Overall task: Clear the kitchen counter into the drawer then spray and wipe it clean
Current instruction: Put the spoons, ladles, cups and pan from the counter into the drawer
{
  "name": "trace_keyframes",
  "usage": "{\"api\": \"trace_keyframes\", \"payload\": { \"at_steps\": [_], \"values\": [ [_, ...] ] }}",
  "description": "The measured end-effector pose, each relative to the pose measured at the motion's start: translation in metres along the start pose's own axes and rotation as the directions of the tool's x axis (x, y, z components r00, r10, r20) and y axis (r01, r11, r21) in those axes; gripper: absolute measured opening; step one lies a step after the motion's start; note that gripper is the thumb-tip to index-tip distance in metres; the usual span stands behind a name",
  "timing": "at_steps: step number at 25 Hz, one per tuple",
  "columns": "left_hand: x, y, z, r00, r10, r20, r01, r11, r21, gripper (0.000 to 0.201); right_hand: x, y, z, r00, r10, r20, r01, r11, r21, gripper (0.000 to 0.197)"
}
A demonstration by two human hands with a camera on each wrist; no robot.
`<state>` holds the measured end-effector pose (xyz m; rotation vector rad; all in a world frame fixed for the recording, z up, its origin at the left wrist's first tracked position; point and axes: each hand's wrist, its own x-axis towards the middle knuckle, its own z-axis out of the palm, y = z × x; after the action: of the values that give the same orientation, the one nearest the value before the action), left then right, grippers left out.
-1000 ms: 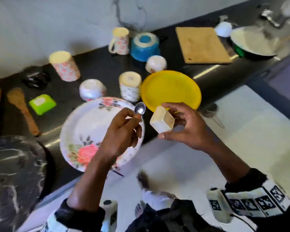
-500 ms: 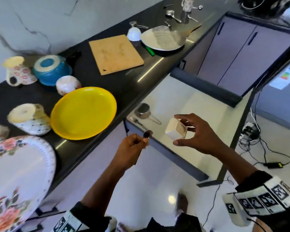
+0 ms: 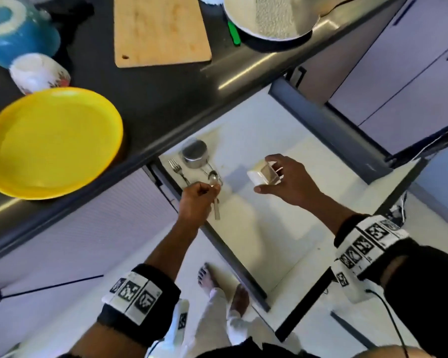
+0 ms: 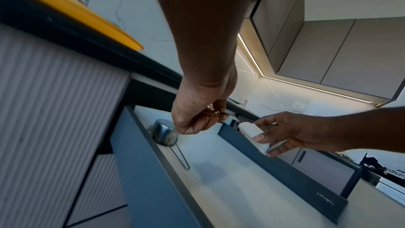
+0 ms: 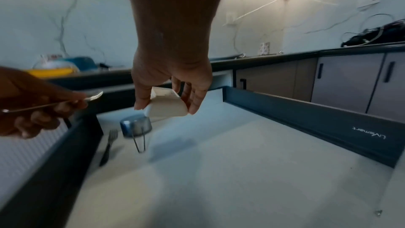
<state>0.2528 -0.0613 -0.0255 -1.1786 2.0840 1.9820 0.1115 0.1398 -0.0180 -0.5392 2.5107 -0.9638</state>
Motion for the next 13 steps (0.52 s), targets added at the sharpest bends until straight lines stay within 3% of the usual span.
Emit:
{"api": "trace_keyframes", "payload": {
  "at_steps": [4, 8, 10, 13],
  "values": [
    [0.024, -0.026, 0.036, 0.994, -0.104, -0.043, 0.104, 0.995, 0.004, 0.025, 0.048, 0.019, -0.007, 0.992, -0.066, 0.104, 0.096, 0.944, -0.314, 0.081],
    [0.018, -0.042, 0.061, 0.991, -0.133, -0.024, 0.134, 0.986, 0.099, 0.027, 0.120, 0.039, -0.038, 0.981, -0.069, 0.181, 0.170, 0.757, -0.631, 0.080],
    [0.013, -0.037, 0.069, 0.994, -0.104, -0.042, 0.109, 0.980, 0.169, 0.026, 0.168, 0.053, -0.049, 0.983, -0.073, 0.168, 0.164, 0.757, -0.633, 0.077],
    [0.011, -0.019, 0.069, 0.988, -0.092, -0.123, 0.122, 0.959, 0.256, 0.023, 0.228, 0.070, -0.057, 0.994, -0.019, 0.105, 0.071, 0.852, -0.519, 0.079]
  ]
}}
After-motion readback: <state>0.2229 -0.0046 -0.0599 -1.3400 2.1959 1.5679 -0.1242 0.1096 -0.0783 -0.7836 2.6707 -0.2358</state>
